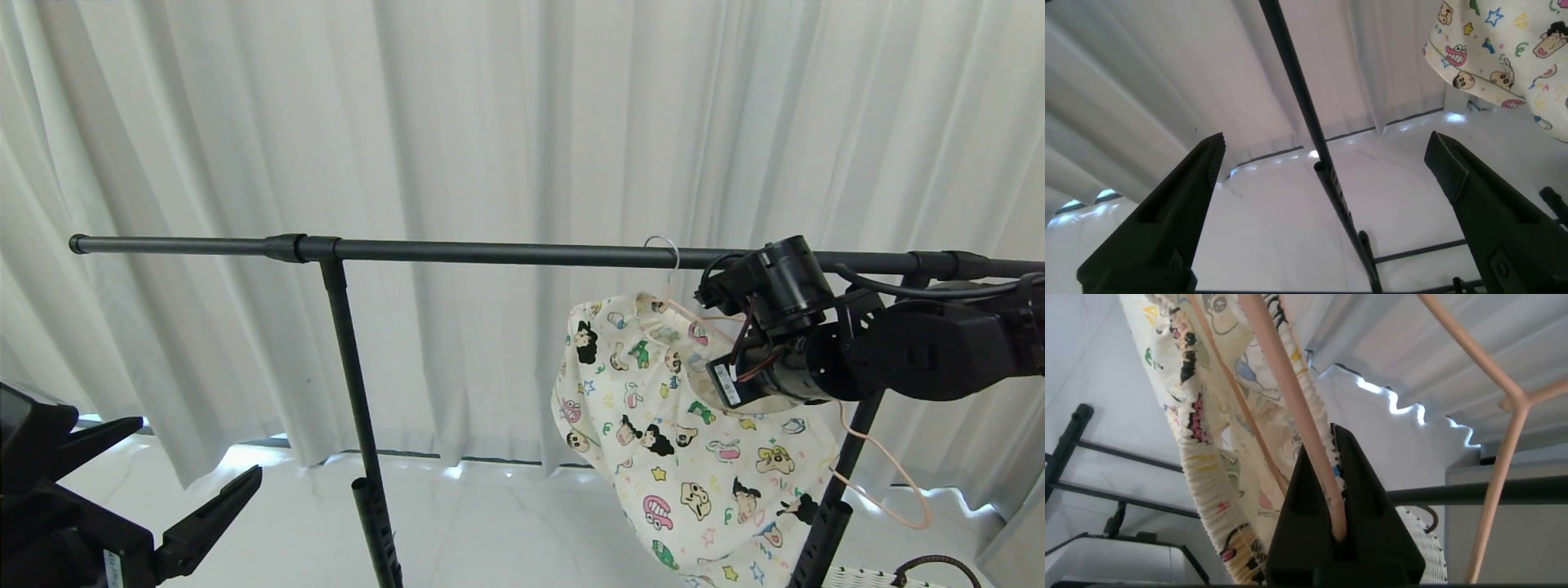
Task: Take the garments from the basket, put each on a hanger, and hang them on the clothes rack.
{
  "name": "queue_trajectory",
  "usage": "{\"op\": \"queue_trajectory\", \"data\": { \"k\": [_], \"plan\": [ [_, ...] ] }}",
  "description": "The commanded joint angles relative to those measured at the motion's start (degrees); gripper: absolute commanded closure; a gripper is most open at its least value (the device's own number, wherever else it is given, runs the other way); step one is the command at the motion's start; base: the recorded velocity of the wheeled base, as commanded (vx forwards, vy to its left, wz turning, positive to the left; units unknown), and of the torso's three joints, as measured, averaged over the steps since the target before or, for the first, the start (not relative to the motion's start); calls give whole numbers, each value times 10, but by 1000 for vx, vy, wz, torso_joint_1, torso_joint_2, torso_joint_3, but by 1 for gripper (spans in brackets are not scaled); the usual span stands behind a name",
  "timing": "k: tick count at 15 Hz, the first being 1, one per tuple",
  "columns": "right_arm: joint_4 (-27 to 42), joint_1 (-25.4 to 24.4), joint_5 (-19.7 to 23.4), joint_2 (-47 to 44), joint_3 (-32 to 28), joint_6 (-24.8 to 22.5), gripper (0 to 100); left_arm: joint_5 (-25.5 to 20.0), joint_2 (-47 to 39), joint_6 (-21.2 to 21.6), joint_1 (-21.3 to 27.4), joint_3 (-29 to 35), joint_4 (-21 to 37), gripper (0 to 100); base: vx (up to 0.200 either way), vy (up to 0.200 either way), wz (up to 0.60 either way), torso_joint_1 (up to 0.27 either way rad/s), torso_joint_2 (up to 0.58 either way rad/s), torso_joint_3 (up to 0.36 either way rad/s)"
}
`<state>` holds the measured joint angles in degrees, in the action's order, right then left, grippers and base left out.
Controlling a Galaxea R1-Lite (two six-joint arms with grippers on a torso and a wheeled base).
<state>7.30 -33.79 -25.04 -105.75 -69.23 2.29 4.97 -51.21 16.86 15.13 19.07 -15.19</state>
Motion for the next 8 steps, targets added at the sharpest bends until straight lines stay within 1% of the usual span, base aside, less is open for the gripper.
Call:
{"op": "queue_trajectory", "data": {
  "k": [1,4,6,7,8],
  "plan": [
    [5,-1,0,1,1,0,0,0,0,0,2,0,0,0,0,0,0,0,0,0],
    [-1,-1,1,9,-6,3,0,0,0,0,2,0,0,0,0,0,0,0,0,0],
    [3,-6,1,30,-24,3,0,0,0,0,2,-1,0,0,0,0,0,0,0,0],
    [10,-7,1,46,-35,3,0,0,-1,0,2,-2,0,0,0,0,0,0,0,0],
    [32,-7,1,67,-46,3,0,1,-1,0,1,-5,0,0,0,0,0,0,0,0]
  ]
}}
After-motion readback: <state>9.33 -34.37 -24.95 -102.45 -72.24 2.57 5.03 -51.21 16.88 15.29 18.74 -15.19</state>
